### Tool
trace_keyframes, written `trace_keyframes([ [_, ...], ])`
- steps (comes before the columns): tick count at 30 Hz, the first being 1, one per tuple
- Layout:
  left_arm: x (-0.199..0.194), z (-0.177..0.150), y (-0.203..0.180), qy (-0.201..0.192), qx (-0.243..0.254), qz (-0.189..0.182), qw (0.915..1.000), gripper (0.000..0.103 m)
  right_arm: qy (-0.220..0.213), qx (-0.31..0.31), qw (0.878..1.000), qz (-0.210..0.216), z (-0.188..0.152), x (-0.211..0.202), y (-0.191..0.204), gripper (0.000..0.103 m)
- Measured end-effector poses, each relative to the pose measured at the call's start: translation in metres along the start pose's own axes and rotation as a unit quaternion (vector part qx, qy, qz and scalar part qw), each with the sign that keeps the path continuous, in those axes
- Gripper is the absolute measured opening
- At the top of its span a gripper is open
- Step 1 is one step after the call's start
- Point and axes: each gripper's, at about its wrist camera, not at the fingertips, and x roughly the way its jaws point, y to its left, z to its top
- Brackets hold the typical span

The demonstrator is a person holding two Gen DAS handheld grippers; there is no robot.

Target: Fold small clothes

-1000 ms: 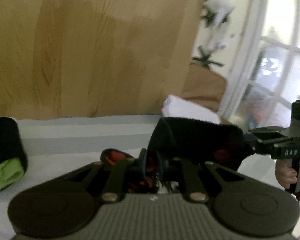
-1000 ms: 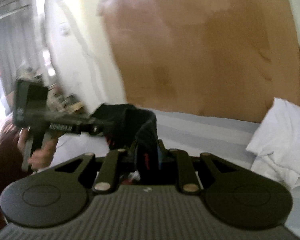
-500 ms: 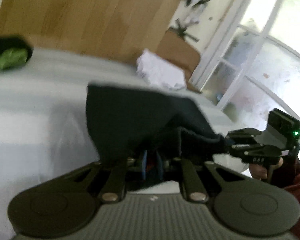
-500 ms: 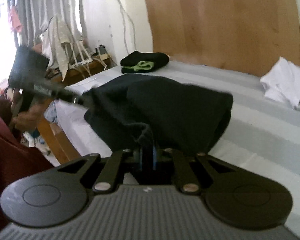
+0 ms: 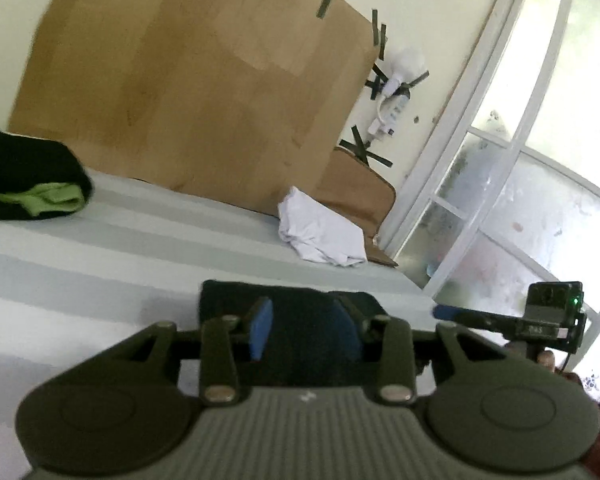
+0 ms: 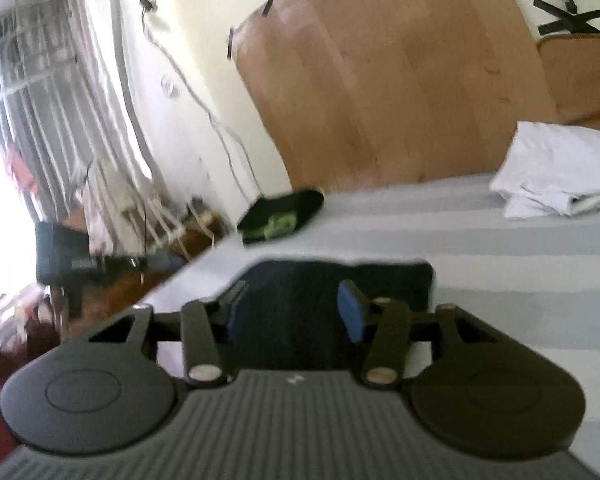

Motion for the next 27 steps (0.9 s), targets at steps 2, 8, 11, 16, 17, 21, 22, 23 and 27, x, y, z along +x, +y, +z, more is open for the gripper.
trace_keyframes([
  [2,0.026,-0.002,-0.007,0.023,0.008,-0.001,0.9997,0.034,0.009,-0.019,1.000,-0.013,-0.005,0.028,0.012,0.041],
  [8,0.090,-0.030,-0.015,0.113,0.056,0.066,0.9899,0.033,0.095,-0.056,0.991,-0.075,-0.041,0.073,0.012,0.036],
  [11,0.100,-0.045,-0.017,0.111,0.091,0.097,0.9849,0.028,0.064,0.000,0.996,-0.064,-0.051,0.065,-0.004,0.035],
  [16,0.103,-0.046,-0.018,0.105,0.084,0.107,0.9852,0.028,0.028,0.044,0.997,-0.063,-0.057,0.059,-0.008,0.035],
  [17,0.103,-0.047,-0.018,0.103,0.082,0.109,0.9853,0.028,0.022,0.050,0.997,-0.063,-0.059,0.057,-0.008,0.035],
  [21,0.103,-0.048,-0.022,0.098,0.079,0.119,0.9848,0.030,0.011,0.057,0.996,-0.065,-0.059,0.056,-0.009,0.035],
  [22,0.102,-0.049,-0.025,0.097,0.081,0.122,0.9844,0.032,0.011,0.054,0.996,-0.068,-0.059,0.055,-0.008,0.035],
  [23,0.102,-0.050,-0.027,0.096,0.083,0.125,0.9840,0.033,0.010,0.054,0.996,-0.070,-0.060,0.053,-0.007,0.035],
  [27,0.103,-0.050,-0.030,0.098,0.091,0.134,0.9819,0.035,0.012,0.046,0.996,-0.079,-0.061,0.048,-0.003,0.035],
])
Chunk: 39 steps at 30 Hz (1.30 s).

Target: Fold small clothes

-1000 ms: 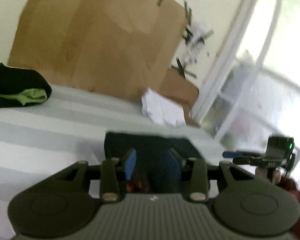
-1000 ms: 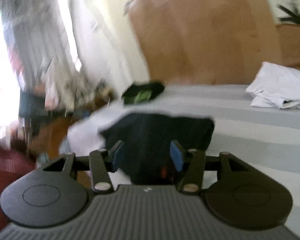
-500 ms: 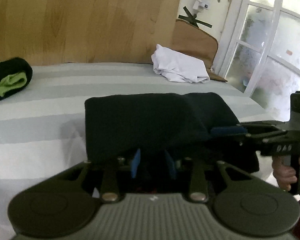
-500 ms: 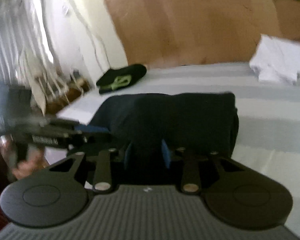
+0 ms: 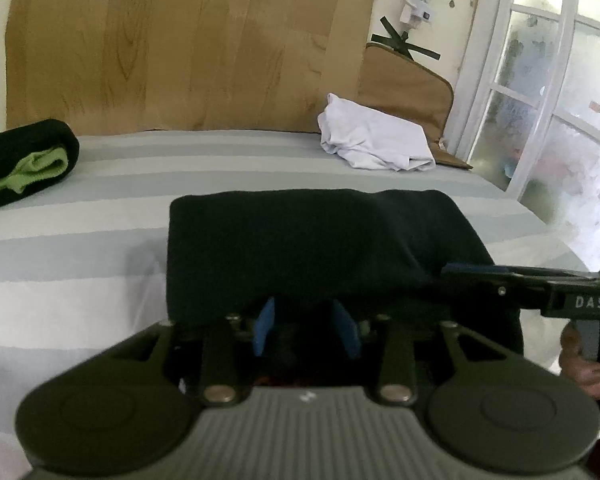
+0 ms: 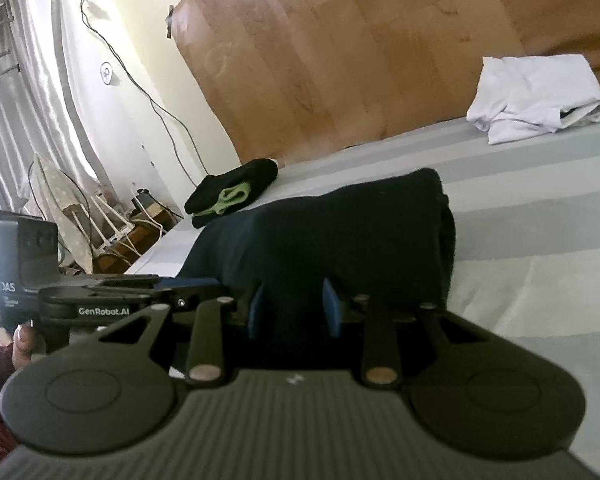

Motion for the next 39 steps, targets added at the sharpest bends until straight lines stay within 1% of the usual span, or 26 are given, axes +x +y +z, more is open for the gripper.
trace_keyframes([
  [3,-0.006,0.002,0.003,0.003,-0.005,-0.003,1.0000,0.036,0.005,-0.011,1.000,-0.005,-0.001,-0.008,0.002,0.035],
  [5,-0.017,0.003,0.009,-0.004,-0.012,-0.010,0.9999,0.044,0.009,-0.008,1.000,0.000,0.002,-0.020,0.002,0.039],
  [6,-0.025,0.003,0.014,-0.013,-0.014,-0.010,0.9998,0.053,0.006,-0.002,1.000,0.005,0.004,-0.028,0.000,0.049],
  [7,-0.032,0.002,0.017,-0.021,-0.016,-0.007,0.9996,0.063,-0.005,0.006,1.000,0.008,0.006,-0.038,-0.003,0.056],
  [8,-0.041,0.002,0.022,-0.032,-0.019,-0.001,0.9993,0.068,-0.020,0.016,1.000,0.005,0.008,-0.049,-0.008,0.068],
  [9,-0.048,0.002,0.028,-0.040,-0.024,0.004,0.9989,0.085,-0.031,0.028,0.999,-0.001,0.010,-0.057,-0.014,0.076],
  [10,-0.053,0.002,0.035,-0.045,-0.031,0.006,0.9985,0.102,-0.037,0.044,0.998,-0.007,0.012,-0.063,-0.022,0.079],
  [12,-0.057,0.002,0.050,-0.044,-0.058,-0.007,0.9973,0.103,-0.038,0.085,0.996,-0.014,0.013,-0.067,-0.040,0.085],
  [14,-0.050,0.003,0.066,-0.026,-0.103,-0.030,0.9939,0.103,-0.028,0.143,0.989,-0.013,0.012,-0.063,-0.059,0.085],
  [15,-0.044,0.003,0.074,-0.014,-0.128,-0.045,0.9906,0.103,-0.019,0.168,0.986,-0.006,0.011,-0.058,-0.067,0.086],
  [17,-0.027,0.003,0.089,0.011,-0.180,-0.085,0.9800,0.103,0.000,0.196,0.981,0.006,0.009,-0.045,-0.076,0.086],
  [19,-0.013,0.002,0.097,0.026,-0.208,-0.114,0.9710,0.103,0.014,0.198,0.980,0.000,0.009,-0.033,-0.077,0.085],
  [20,-0.006,0.002,0.099,0.032,-0.217,-0.124,0.9679,0.103,0.023,0.197,0.980,-0.003,0.011,-0.027,-0.076,0.085],
  [24,0.019,0.004,0.099,0.055,-0.230,-0.154,0.9594,0.103,0.070,0.190,0.979,0.000,0.015,-0.001,-0.071,0.086],
  [25,0.027,0.004,0.098,0.063,-0.232,-0.162,0.9572,0.103,0.071,0.180,0.981,-0.001,0.017,0.004,-0.067,0.086],
  [26,0.032,0.003,0.097,0.068,-0.233,-0.168,0.9555,0.103,0.077,0.173,0.982,0.000,0.020,0.009,-0.064,0.087],
  [29,0.041,0.005,0.095,0.061,-0.225,-0.180,0.9557,0.103,0.089,0.166,0.982,0.009,0.028,0.029,-0.058,0.086],
  [30,0.045,0.005,0.095,0.058,-0.226,-0.184,0.9548,0.103,0.090,0.162,0.983,0.010,0.031,0.036,-0.055,0.084],
  [31,0.047,0.006,0.095,0.055,-0.227,-0.186,0.9544,0.103,0.094,0.153,0.984,0.011,0.034,0.046,-0.052,0.079],
  [32,0.050,0.008,0.095,0.053,-0.227,-0.187,0.9545,0.102,0.101,0.154,0.983,0.011,0.036,0.056,-0.049,0.068],
  [33,0.053,0.010,0.094,0.053,-0.223,-0.186,0.9554,0.102,0.102,0.162,0.981,0.015,0.039,0.066,-0.049,0.060],
  [34,0.056,0.014,0.092,0.055,-0.217,-0.181,0.9578,0.095,0.100,0.168,0.981,0.021,0.043,0.074,-0.048,0.058],
  [35,0.059,0.019,0.090,0.058,-0.207,-0.168,0.9621,0.085,0.092,0.158,0.983,0.024,0.049,0.079,-0.045,0.055],
  [36,0.060,0.024,0.087,0.061,-0.192,-0.148,0.9682,0.066,0.081,0.135,0.987,0.022,0.056,0.083,-0.038,0.052],
  [37,0.060,0.030,0.087,0.059,-0.178,-0.129,0.9738,0.059,0.068,0.111,0.991,0.021,0.065,0.086,-0.031,0.052],
  [39,0.058,0.043,0.095,0.047,-0.176,-0.119,0.9761,0.054,0.048,0.078,0.995,0.028,0.080,0.094,-0.021,0.051],
])
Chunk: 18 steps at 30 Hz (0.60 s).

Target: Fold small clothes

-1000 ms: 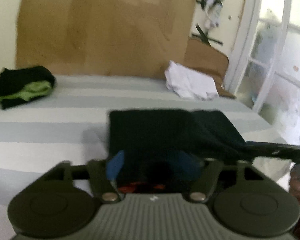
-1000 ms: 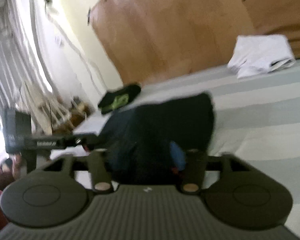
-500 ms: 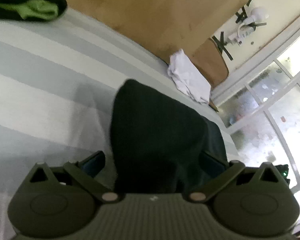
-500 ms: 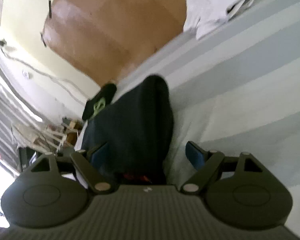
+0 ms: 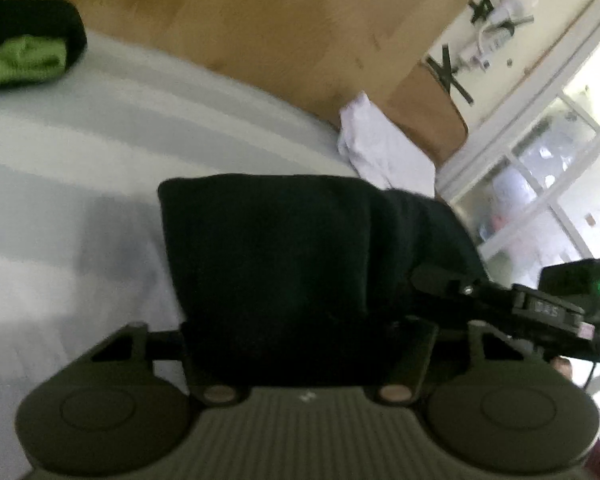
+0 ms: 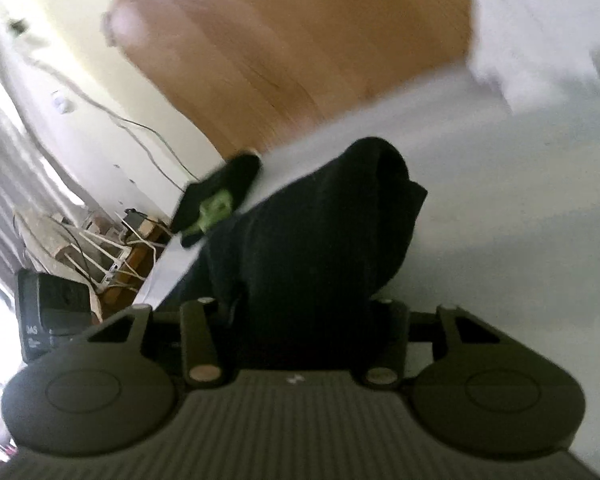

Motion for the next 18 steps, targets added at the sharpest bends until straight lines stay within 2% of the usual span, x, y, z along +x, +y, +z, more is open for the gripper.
trace_keyframes([
  [3,-0.011,0.021,0.003,-0.044,0.009,0.011,0.9989,0.053,-0.019,-0.032,0.999,0.004,0.016,0.018,0.004,0.051],
  [5,-0.010,0.032,0.002,-0.069,0.024,0.037,0.9966,0.053,-0.011,-0.015,1.000,0.006,0.022,0.036,-0.007,0.051],
  [8,0.007,0.038,0.012,-0.064,0.013,0.067,0.9956,0.054,0.003,0.023,1.000,0.000,0.022,0.058,-0.029,0.052],
  [10,0.019,0.035,0.022,-0.059,-0.003,0.079,0.9951,0.060,0.006,0.059,0.998,0.004,0.016,0.064,-0.047,0.054],
  [13,0.027,0.025,0.031,-0.073,-0.016,0.073,0.9945,0.076,-0.007,0.122,0.991,0.045,0.009,0.058,-0.071,0.058],
  [15,0.029,0.019,0.027,-0.090,0.005,0.078,0.9929,0.078,-0.014,0.134,0.989,0.062,0.006,0.054,-0.076,0.058],
  [18,0.035,0.014,0.014,-0.092,0.047,0.111,0.9885,0.084,-0.015,0.135,0.988,0.071,0.006,0.051,-0.076,0.060],
])
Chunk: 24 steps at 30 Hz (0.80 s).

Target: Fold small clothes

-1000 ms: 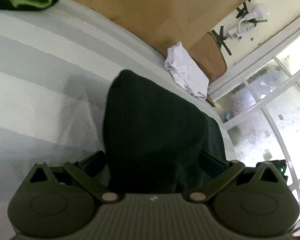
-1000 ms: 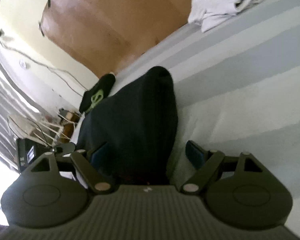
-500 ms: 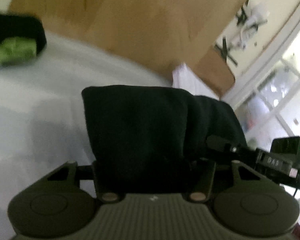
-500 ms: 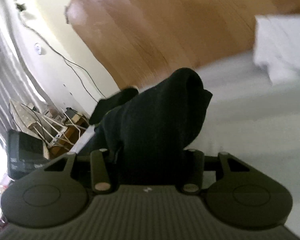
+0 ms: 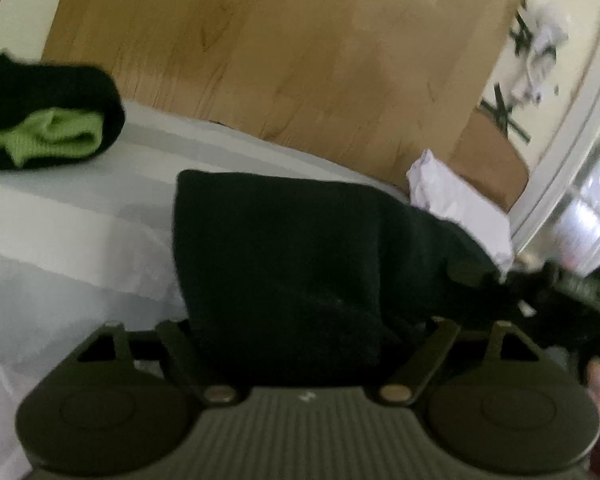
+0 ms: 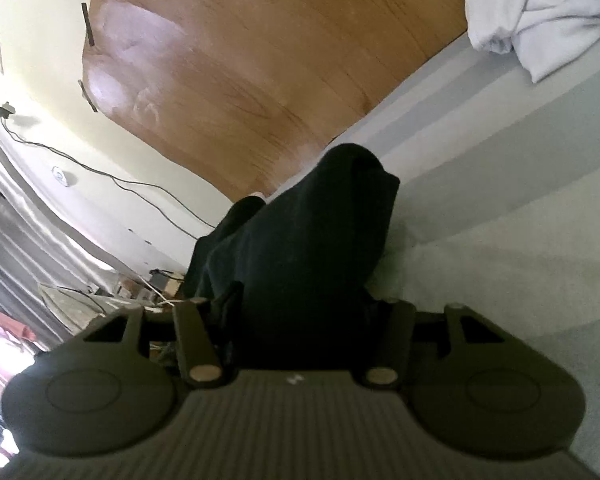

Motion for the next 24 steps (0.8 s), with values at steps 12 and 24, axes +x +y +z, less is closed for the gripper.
trace_keyframes([
  [12,0.005,-0.004,-0.017,-0.004,0.029,0.049,0.9984,0.102,-0.002,-0.039,0.999,-0.013,-0.002,0.005,0.012,0.068],
  [24,0.007,-0.005,-0.022,0.000,0.035,0.065,0.9973,0.103,0.036,-0.122,0.991,-0.036,-0.007,0.011,0.025,0.084],
])
